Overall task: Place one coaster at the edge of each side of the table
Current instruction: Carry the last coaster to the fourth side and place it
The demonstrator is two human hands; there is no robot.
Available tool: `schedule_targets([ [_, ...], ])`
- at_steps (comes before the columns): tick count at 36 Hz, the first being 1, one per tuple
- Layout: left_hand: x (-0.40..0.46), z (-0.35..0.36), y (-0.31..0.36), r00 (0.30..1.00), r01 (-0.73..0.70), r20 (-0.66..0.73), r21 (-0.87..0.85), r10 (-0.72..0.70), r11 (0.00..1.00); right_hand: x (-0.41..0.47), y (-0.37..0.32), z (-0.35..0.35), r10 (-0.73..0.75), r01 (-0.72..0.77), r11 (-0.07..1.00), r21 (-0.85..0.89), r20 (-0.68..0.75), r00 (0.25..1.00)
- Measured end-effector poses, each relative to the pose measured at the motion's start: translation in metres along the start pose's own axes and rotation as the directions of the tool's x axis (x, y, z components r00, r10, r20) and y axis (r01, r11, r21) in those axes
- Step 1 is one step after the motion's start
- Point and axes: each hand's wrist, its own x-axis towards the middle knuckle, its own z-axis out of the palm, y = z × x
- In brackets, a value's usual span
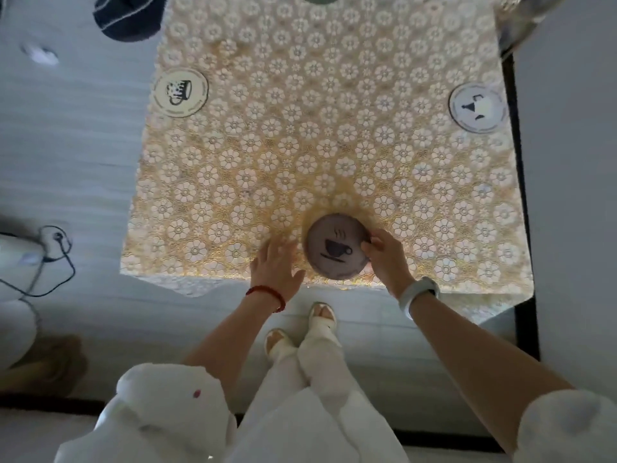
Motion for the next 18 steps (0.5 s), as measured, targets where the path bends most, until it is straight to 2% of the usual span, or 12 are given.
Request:
schedule_targets([
  [5, 0.006, 0.015, -0.004, 0.997, -0.044, -0.054, 0.086, 0.049, 0.995, 0.012, 0.009, 0.006, -0.098, 0.105, 0.978, -0.182, 0.047, 0.994],
  [12, 0.013, 0.020, -0.009, 0.991, -0.086, -0.091, 0.168, 0.102, 0.982, 0.016, 0.015, 0.012, -0.114, 0.113, 0.968, -0.224, 0.007, 0.993],
  [18, 0.021, 0.021, -0.006, 0.985, -0.131, -0.094, 0.128, 0.143, 0.983, 0.018, 0.021, 0.016, -0.156, 0.136, 0.941, -0.311, -0.041, 0.987],
])
